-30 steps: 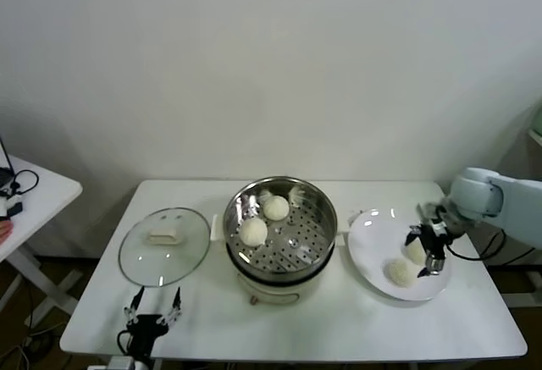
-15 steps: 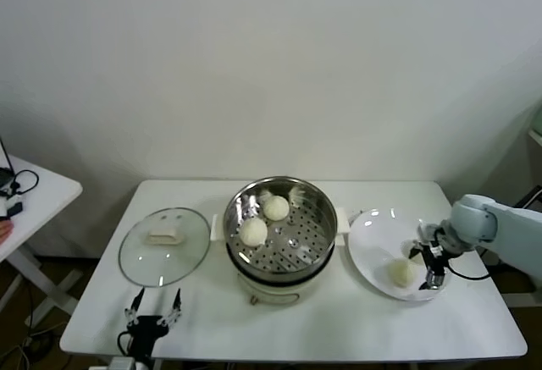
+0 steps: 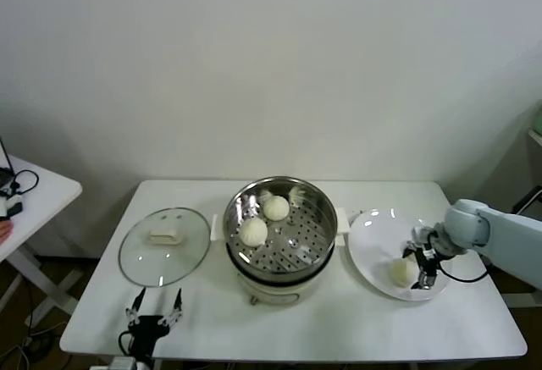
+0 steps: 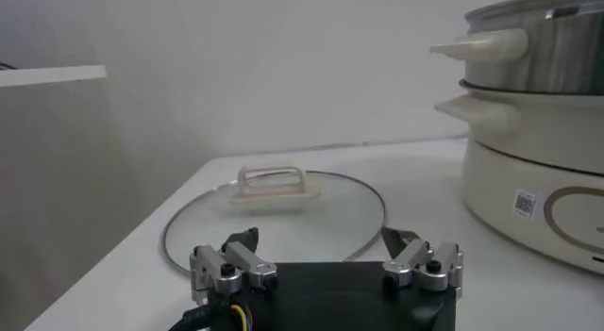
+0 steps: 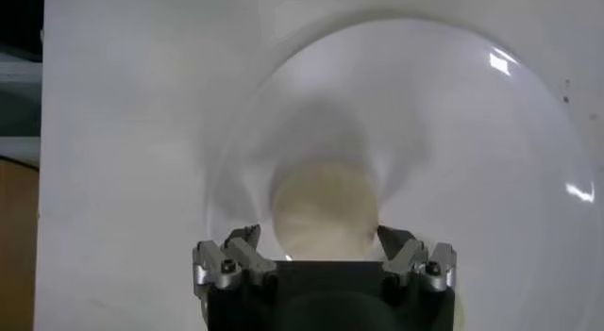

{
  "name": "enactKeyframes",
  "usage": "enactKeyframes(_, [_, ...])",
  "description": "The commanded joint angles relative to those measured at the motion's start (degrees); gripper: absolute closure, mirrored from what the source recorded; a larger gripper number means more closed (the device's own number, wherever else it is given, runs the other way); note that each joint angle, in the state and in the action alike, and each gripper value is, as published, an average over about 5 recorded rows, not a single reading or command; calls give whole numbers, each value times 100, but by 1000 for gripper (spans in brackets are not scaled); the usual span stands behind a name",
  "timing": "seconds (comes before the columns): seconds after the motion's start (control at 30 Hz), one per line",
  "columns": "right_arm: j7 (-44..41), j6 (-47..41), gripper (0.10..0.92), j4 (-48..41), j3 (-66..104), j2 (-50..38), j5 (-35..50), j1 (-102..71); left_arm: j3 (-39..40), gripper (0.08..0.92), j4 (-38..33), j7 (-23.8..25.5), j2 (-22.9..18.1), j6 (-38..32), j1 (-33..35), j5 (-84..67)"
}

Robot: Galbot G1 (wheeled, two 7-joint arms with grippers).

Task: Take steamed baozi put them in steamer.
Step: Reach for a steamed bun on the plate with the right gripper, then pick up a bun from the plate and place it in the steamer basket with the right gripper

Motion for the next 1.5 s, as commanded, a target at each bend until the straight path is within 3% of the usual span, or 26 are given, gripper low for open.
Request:
enactKeyframes(0.03, [56, -15, 282, -17, 181, 29, -46, -158, 10, 177, -5, 1, -4, -3, 0, 10])
enactKeyframes(0.33, [-43, -18, 383, 207, -78, -75, 177, 334, 15, 177, -28, 1, -10, -8, 19, 40])
enactKeyframes(0.53, [-422, 373, 397, 552, -1710, -151, 944, 2731, 6, 177, -58, 2, -17, 1, 34, 83])
enactKeyframes(0.7, [-1035, 872, 397, 581, -2641, 218, 1618, 4527, -19, 177, -49, -2, -7, -12, 54, 89])
enactKeyframes(0.97, [-1511, 2031, 393, 840, -2178, 1305, 2504, 5596, -48, 177, -46, -17, 4, -42, 83, 86])
enactKeyframes(1.23, [-1216, 3096, 395, 1793, -1551, 2313, 1399, 5082, -45, 177, -61, -46, -23, -67, 105, 94])
enactKeyframes(1.5, [-843, 3557, 397, 1814, -1567, 3082, -168, 4016, -39, 177, -89, -52, -61, -53, 77, 98])
